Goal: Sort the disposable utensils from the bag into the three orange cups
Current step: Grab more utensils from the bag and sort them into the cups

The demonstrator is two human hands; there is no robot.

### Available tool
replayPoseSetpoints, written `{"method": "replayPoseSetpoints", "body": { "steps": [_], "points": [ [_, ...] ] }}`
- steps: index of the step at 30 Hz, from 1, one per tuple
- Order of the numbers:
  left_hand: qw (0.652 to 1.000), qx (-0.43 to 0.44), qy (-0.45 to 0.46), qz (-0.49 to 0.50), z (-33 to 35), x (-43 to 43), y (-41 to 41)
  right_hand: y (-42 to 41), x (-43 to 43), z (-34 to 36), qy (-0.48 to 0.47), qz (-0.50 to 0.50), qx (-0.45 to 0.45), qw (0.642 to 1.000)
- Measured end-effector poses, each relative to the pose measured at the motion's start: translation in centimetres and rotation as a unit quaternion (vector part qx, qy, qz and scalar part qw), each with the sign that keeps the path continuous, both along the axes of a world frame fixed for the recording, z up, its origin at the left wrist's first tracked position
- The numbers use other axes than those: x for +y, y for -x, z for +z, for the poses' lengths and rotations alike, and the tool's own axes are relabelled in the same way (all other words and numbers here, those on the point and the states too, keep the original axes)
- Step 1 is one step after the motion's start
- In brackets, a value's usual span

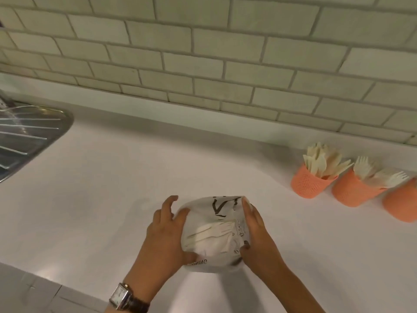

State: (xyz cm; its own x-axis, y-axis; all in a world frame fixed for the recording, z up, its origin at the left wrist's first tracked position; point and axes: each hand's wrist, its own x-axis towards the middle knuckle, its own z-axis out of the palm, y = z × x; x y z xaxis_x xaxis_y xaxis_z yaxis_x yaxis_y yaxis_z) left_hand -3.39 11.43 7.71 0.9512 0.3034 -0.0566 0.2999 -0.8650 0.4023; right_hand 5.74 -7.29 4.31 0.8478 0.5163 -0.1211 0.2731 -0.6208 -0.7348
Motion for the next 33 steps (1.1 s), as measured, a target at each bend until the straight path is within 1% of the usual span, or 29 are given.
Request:
{"method": "replayPoseSetpoints", "body": {
  "steps": [1,3,5,7,8,9,11,12,13,16,18,23,29,33],
  "points": [
    [0.999,-0.038,-0.015,-0.001,-0.2,0.0,-0.1,0.0,0.1,-0.2,0.000,-0.003,0.001,1.000],
    [0.994,-0.104,-0.009,-0.027,0.0,-0.5,-0.3,0.0,0.0,-0.2,0.006,-0.004,-0.005,1.000],
    [0.991,-0.107,-0.006,-0.077,0.6,-2.0,-0.6,0.0,-0.2,-0.2,0.015,0.000,-0.008,1.000],
    [0.993,-0.063,0.021,-0.098,0.3,-3.7,-1.2,0.1,-0.4,-0.3,0.018,0.005,-0.015,1.000],
    [0.995,-0.024,0.020,-0.096,-0.4,-4.3,-1.8,0.2,-0.5,-0.2,0.022,0.006,-0.017,1.000],
    [0.995,0.037,0.005,-0.095,-0.9,-4.7,-2.4,0.2,-0.5,-0.2,0.025,0.003,-0.018,1.000],
    [0.984,0.151,-0.017,-0.098,-1.7,-5.0,-3.5,0.4,-0.5,0.1,0.024,-0.009,-0.014,1.000],
    [0.977,0.184,-0.020,-0.102,-2.0,-5.2,-3.8,0.3,-0.5,0.2,0.021,-0.013,-0.010,1.000],
    [0.973,0.199,-0.021,-0.111,-2.2,-5.3,-4.0,0.2,-0.5,0.2,0.020,-0.014,-0.007,1.000],
    [0.973,0.189,-0.032,-0.132,-2.8,-5.2,-4.6,-0.1,-0.8,0.6,0.012,-0.003,-0.004,1.000],
    [0.971,0.198,-0.043,-0.127,-3.5,-4.9,-5.2,-0.2,-1.1,0.8,0.017,0.005,-0.007,1.000],
    [0.976,0.203,-0.037,-0.062,-5.7,-4.1,-5.6,0.0,-1.5,1.2,0.025,0.026,-0.019,0.999],
    [0.967,0.241,-0.025,-0.078,-6.1,-4.0,-5.1,-0.4,-1.7,1.6,0.026,0.040,-0.024,0.999],
    [0.970,0.217,-0.058,-0.094,-6.4,-4.3,-4.7,-0.6,-1.8,1.7,0.030,0.052,-0.026,0.998]
  ]
}}
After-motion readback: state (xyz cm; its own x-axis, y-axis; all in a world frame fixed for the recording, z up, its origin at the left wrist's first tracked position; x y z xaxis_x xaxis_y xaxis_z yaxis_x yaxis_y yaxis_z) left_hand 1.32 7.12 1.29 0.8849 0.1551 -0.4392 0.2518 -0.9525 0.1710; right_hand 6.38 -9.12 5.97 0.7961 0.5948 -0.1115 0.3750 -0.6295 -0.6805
